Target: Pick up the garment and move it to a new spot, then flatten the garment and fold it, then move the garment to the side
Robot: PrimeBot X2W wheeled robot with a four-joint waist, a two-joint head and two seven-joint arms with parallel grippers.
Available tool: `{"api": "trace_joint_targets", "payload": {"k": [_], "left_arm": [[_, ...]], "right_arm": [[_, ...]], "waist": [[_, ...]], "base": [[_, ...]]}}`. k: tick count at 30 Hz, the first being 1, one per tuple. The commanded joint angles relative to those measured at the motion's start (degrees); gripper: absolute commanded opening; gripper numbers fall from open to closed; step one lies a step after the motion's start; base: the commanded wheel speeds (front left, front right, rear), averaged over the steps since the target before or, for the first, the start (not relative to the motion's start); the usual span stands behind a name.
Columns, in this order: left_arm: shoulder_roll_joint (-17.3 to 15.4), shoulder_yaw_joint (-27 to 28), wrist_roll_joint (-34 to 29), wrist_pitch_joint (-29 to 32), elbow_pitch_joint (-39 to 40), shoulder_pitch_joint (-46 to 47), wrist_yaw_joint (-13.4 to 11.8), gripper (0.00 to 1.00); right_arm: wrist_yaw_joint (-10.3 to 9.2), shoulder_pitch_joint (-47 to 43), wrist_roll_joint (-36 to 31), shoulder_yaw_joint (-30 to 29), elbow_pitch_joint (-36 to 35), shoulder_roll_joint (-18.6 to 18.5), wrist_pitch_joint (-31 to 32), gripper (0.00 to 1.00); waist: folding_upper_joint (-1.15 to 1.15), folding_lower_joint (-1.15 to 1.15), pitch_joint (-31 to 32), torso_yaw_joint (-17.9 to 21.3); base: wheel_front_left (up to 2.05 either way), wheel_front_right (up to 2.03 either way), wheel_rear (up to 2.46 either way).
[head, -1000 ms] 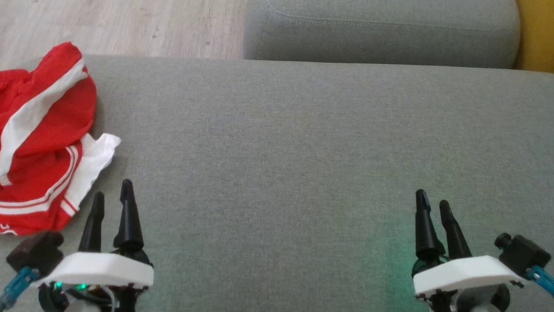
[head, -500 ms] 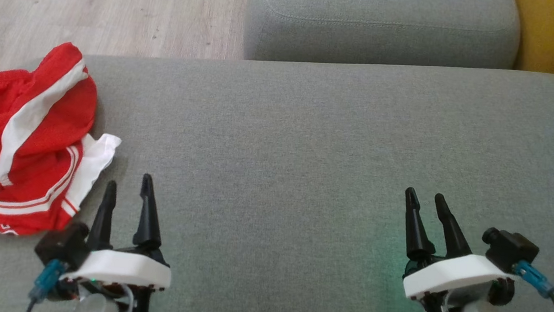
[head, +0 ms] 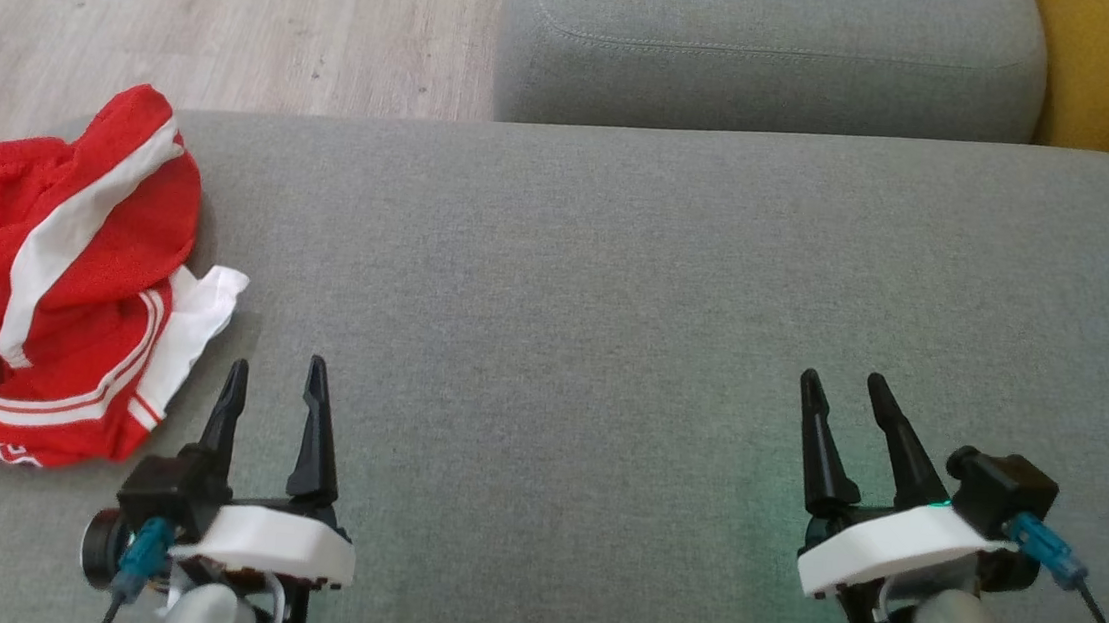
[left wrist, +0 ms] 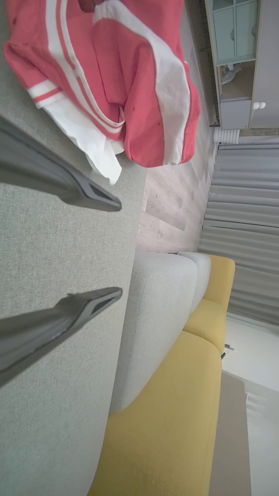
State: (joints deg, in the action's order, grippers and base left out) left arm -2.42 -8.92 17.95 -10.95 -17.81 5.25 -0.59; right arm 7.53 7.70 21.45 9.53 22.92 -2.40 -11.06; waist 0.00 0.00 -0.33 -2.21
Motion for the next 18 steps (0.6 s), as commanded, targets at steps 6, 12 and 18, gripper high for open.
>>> {"api": "trace_joint_targets", "payload": {"k": [6,12,18], "left_arm": [[-0.4,0.5,-5.1,-2.1,0.1,4.2,-1.3,1.0],[-0.4,0.0,-7.5,-3.1,-0.9,4.8,-1.6,1.0],[-0.5,-0.4,-10.2,-4.1,-1.6,5.4,-1.9,1.0]], "right_arm": [[-0.04,3.6,-6.7,1.2,-0.7,-0.4,-2.0,1.0],[-0.04,3.9,-11.0,1.2,-0.3,-0.5,-3.0,1.0],[-0.04,4.2,-15.3,0.4,0.9,-0.5,-3.9,1.0]], "waist": [[0.0,0.0,0.2,-0.2],[0.0,0.0,0.3,-0.4],[0.0,0.0,0.4,-0.4]], "base": [[0.0,0.0,0.0],[0.0,0.0,0.0],[0.0,0.0,0.0]]}}
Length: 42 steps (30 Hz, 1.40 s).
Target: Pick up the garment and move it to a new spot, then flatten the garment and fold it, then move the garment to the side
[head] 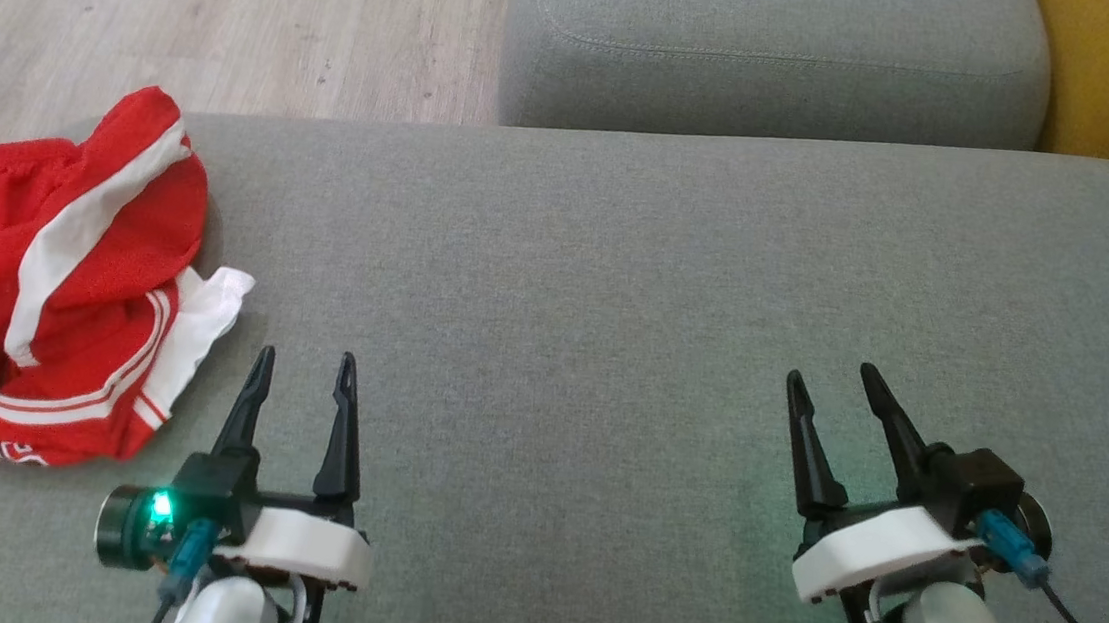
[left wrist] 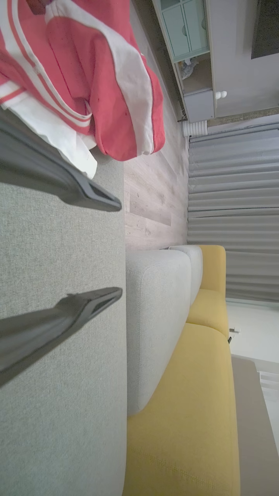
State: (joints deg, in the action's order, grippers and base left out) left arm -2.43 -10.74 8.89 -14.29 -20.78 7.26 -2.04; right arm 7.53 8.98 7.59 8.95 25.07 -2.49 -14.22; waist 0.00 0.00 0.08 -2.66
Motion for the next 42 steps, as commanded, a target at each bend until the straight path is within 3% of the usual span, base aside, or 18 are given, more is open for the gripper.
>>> {"api": "trace_joint_targets", "payload": {"k": [1,18,24,31,42], "left_arm": [[-0.4,1.5,-0.9,-0.7,1.3,3.4,-0.3,1.0],[-0.4,1.1,0.5,-0.7,-0.5,3.2,0.3,1.0],[-0.4,0.7,0.5,-0.7,-0.5,3.3,0.4,1.0],[-0.4,0.4,0.9,-0.7,0.4,3.1,-0.7,1.0],[-0.4,1.4,1.7,-0.7,2.8,2.6,-2.5,1.0]], "right_arm": [[-0.04,2.9,-1.6,0.7,-0.9,-0.4,-0.8,1.0],[-0.04,2.8,-1.7,-0.2,1.0,-0.4,-0.8,1.0],[-0.04,2.3,-1.9,-0.6,0.4,-0.4,-0.8,1.0],[-0.04,2.1,-2.2,-0.9,-1.1,-0.4,-0.8,1.0],[-0.04,1.6,-3.9,-2.6,-2.0,-0.4,-0.8,1.0]], "waist": [[0.0,0.0,0.0,0.0],[0.0,0.0,0.6,0.0],[0.0,0.0,0.5,-2.1],[0.0,0.0,-0.5,-8.8],[0.0,0.0,-2.1,-23.8]], "base": [[0.0,0.0,0.0],[0.0,0.0,0.0],[0.0,0.0,0.0],[0.0,0.0,0.0],[0.0,0.0,0.0]]}}
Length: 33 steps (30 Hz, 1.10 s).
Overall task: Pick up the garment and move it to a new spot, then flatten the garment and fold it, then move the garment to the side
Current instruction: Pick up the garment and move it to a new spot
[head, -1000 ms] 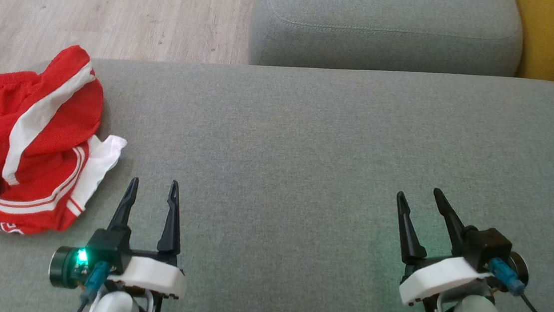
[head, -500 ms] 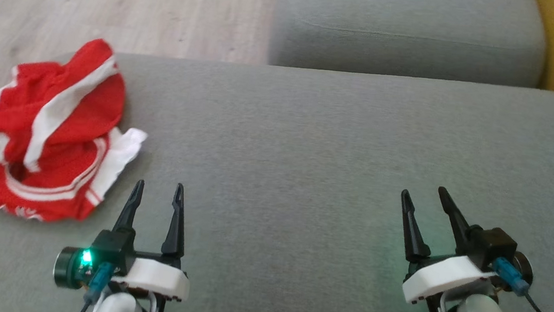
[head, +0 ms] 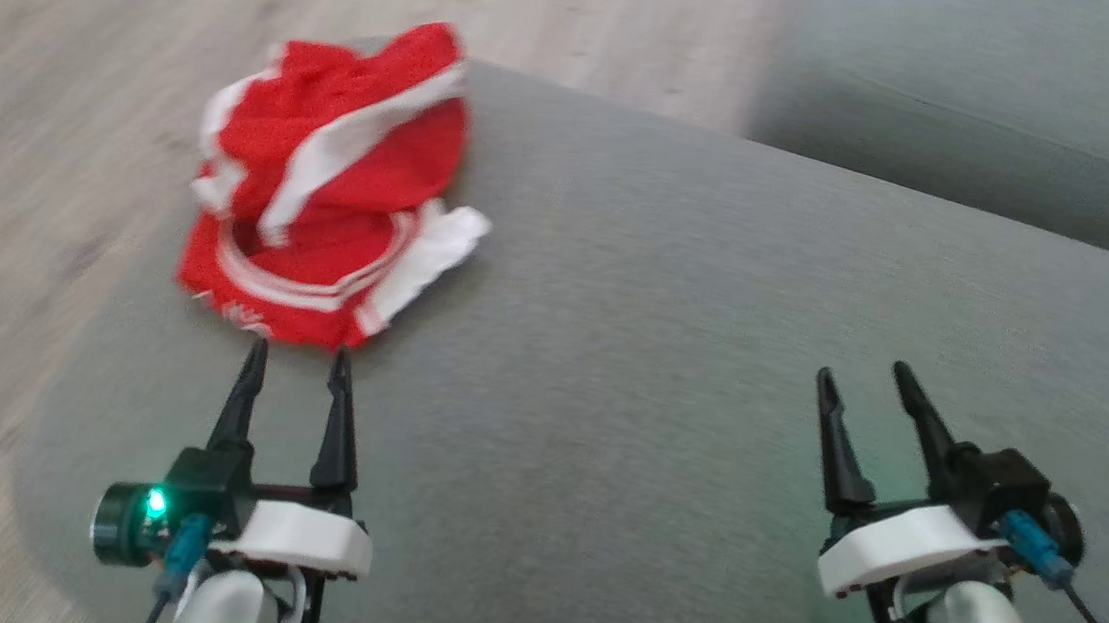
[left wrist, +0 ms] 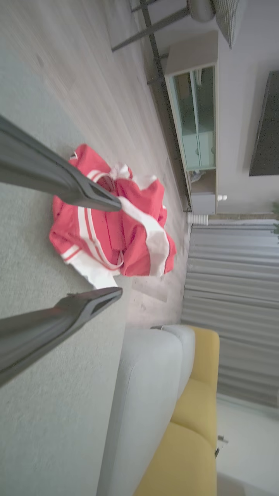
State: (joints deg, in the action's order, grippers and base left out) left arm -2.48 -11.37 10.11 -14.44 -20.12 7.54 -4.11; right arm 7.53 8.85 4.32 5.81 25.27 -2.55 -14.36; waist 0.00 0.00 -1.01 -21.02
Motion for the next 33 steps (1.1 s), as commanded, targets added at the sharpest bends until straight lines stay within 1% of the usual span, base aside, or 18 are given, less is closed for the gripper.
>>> {"api": "trace_joint_targets", "payload": {"k": [1,5,6,9,12,16,17,20,26,31,33], "left_arm": [[-0.4,2.4,0.6,-0.6,2.6,2.3,-0.8,1.0],[-0.4,3.3,0.8,-0.6,4.3,2.5,-1.8,1.0],[-0.4,3.3,0.8,-0.6,4.3,2.5,-1.8,1.0],[-0.4,4.1,-0.1,-0.6,6.4,4.0,-2.1,1.0],[-0.4,5.0,-1.3,-0.6,7.8,7.0,-2.0,1.0],[-0.7,6.3,-3.6,-0.6,7.0,13.2,-0.2,1.0],[-1.0,6.7,-4.2,-0.6,5.9,14.9,0.1,1.0],[-2.6,7.9,-5.8,-0.6,-0.1,20.4,-0.2,1.0],[-4.5,8.1,-6.3,-0.6,-13.2,32.0,1.2,1.0],[-5.7,7.0,-6.3,-0.4,-23.8,39.2,3.8,1.0],[-6.2,6.9,-6.2,0.1,-28.1,41.4,4.2,1.0]], "right_arm": [[-0.04,1.7,-1.0,0.0,-2.4,-0.3,-0.6,1.0],[-0.04,1.8,-3.7,-2.1,-3.0,-0.3,-0.6,1.0],[-0.04,1.8,-3.7,-2.1,-3.0,-0.3,-0.6,1.0],[-0.04,2.7,-6.3,-3.5,-3.5,-0.4,-0.6,1.0],[-0.04,4.1,-8.0,-4.1,-4.5,-1.6,-0.6,1.0],[-0.04,6.4,-9.1,-4.0,-5.8,-4.2,-0.6,1.0],[-0.04,7.0,-9.0,-4.1,-6.0,-4.8,-0.6,1.0],[-0.04,8.7,-9.1,-4.1,-6.7,-6.8,-0.6,1.0],[-0.04,11.0,-9.7,-4.9,-8.2,-10.5,-0.6,1.0],[-0.04,12.0,-9.8,-5.3,-8.9,-11.5,-0.6,1.0],[-0.04,12.4,-9.7,-5.2,-9.1,-11.4,-0.6,1.0]], "waist": [[0.0,0.0,-1.4,-6.4],[0.0,0.0,-3.7,-9.2],[0.0,0.0,-3.7,-9.2],[0.0,0.0,-6.7,-9.9],[0.0,0.0,-10.1,-9.6],[0.0,0.0,-15.5,-8.1],[0.0,0.0,-16.8,-7.7],[0.0,0.0,-20.6,-6.0],[0.0,0.0,-26.7,-3.6],[0.0,0.0,-29.4,-2.2],[0.0,0.0,-30.1,-1.5]], "base": [[0.0,0.0,0.0],[0.0,0.0,0.0],[0.0,0.0,0.0],[0.0,0.0,0.0],[0.0,0.0,0.0],[0.0,0.0,0.0],[0.0,0.0,0.0],[0.0,0.0,0.0],[0.0,0.0,0.0],[0.0,0.0,0.0],[0.0,0.0,0.0]]}}
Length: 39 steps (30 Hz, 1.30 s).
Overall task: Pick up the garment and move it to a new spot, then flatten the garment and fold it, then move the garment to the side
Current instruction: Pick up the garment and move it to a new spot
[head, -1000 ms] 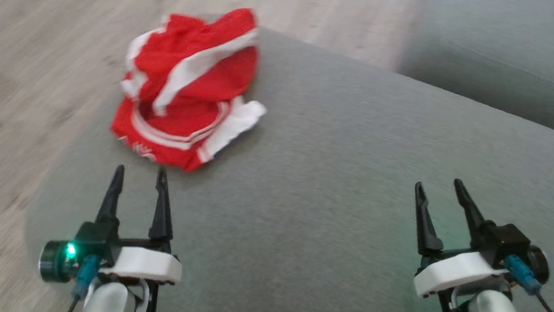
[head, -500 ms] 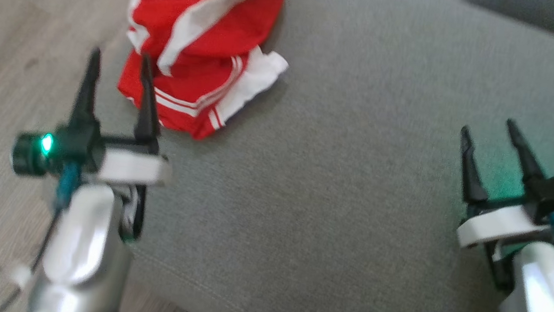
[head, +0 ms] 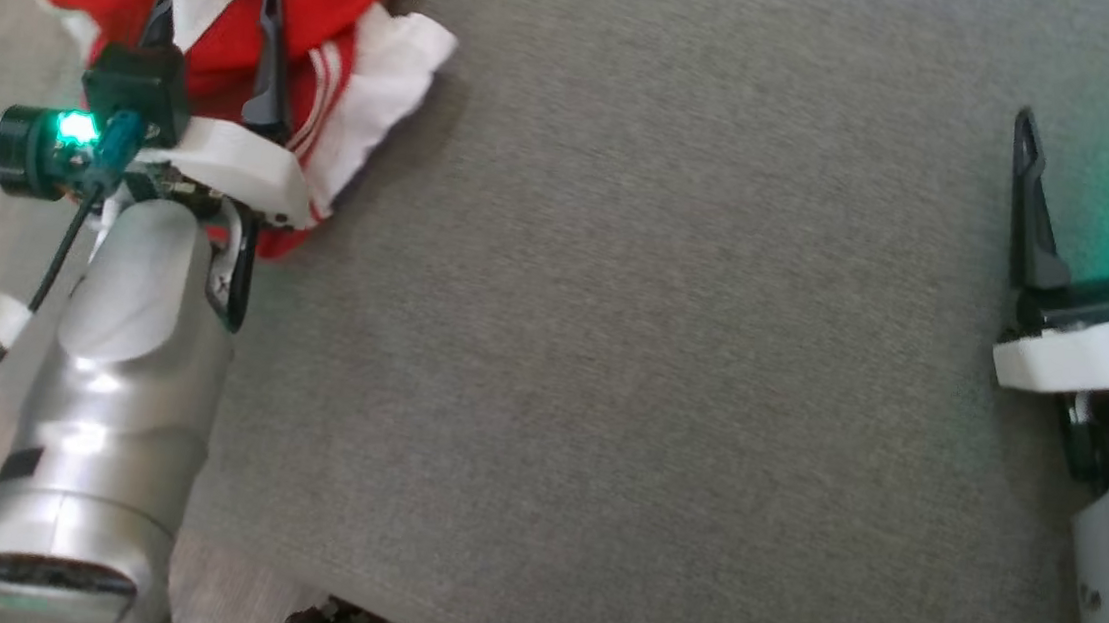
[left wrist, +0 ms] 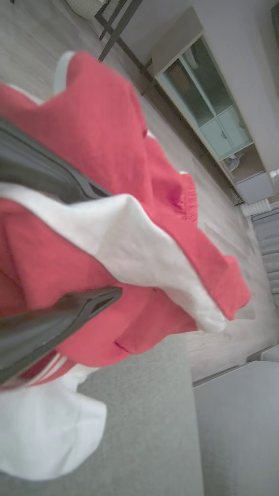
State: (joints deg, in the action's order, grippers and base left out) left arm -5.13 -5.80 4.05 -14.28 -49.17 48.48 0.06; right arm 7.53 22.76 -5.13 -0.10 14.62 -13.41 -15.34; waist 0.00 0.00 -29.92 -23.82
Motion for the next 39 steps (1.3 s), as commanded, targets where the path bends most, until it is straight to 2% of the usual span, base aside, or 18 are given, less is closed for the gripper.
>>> {"api": "trace_joint_targets", "payload": {"k": [1,2,3,4,8,12,16,17,24,32,35,39], "left_arm": [[-3.9,1.1,-0.4,0.0,-0.9,1.4,-0.1,1.0],[-4.2,1.0,-0.5,0.0,-2.5,2.2,-0.2,1.0],[-4.4,1.1,-0.5,-0.1,-3.6,3.0,-0.5,0.36],[-4.6,1.0,-0.5,-0.3,-4.3,3.5,-0.6,0.0],[-5.1,0.5,-1.1,-0.7,-3.0,5.1,-1.0,0.0],[-5.6,0.1,-0.2,-0.7,8.7,5.8,2.4,0.0],[-7.1,-1.0,-0.7,-0.7,16.7,7.3,4.4,0.0],[-7.1,-1.0,-0.7,-0.7,16.7,7.3,4.4,0.0],[-8.4,-6.6,-1.2,0.5,25.4,13.2,6.8,0.0],[-7.4,-13.4,5.5,5.0,32.3,19.1,7.4,0.0],[-6.8,-14.8,8.6,5.9,32.8,19.3,7.4,0.0],[-7.1,-15.7,11.4,7.0,30.6,15.0,7.4,0.0]], "right_arm": [[-0.04,-1.3,-0.3,0.8,1.5,-0.4,0.3,1.0],[-0.04,-1.1,-0.2,0.8,1.5,-0.2,0.3,1.0],[-0.04,-0.8,-0.2,0.9,1.5,0.0,0.3,1.0],[-0.04,-0.6,-0.1,0.9,1.5,0.2,0.3,1.0],[-0.04,-0.2,-0.1,0.6,1.5,1.3,0.3,1.0],[-0.04,-0.2,0.4,0.3,1.7,3.4,0.3,1.0],[-0.04,-0.1,1.1,0.7,2.1,6.2,0.3,1.0],[-0.04,-0.1,1.1,0.7,2.1,6.2,0.3,1.0],[-0.04,-0.9,3.1,1.7,2.1,9.9,0.3,1.0],[-0.04,-2.3,10.3,3.9,1.2,10.5,0.3,1.0],[-0.04,-2.5,12.0,3.8,1.4,10.5,0.3,1.0],[-0.04,-3.3,13.5,3.9,1.0,10.5,0.3,1.0]], "waist": [[0.0,0.0,-1.4,1.6],[0.0,0.0,-1.6,2.0],[0.0,0.0,-1.7,2.3],[0.0,0.0,-1.7,2.6],[0.0,0.0,-1.0,3.8],[0.0,0.0,2.2,6.0],[0.0,0.0,6.1,9.9],[0.0,0.0,6.1,9.9],[0.0,0.0,12.8,20.3],[0.0,0.0,17.3,33.5],[0.0,0.0,17.6,36.7],[0.0,0.0,17.5,39.3]], "base": [[0.0,0.0,0.0],[0.0,0.0,0.0],[0.0,0.0,0.0],[0.0,0.0,0.0],[0.0,0.0,0.0],[0.0,0.0,0.0],[0.0,0.0,0.0],[0.0,0.0,0.0],[0.0,0.0,0.0],[0.0,0.0,0.0],[0.0,0.0,0.0],[0.0,0.0,0.0]]}}
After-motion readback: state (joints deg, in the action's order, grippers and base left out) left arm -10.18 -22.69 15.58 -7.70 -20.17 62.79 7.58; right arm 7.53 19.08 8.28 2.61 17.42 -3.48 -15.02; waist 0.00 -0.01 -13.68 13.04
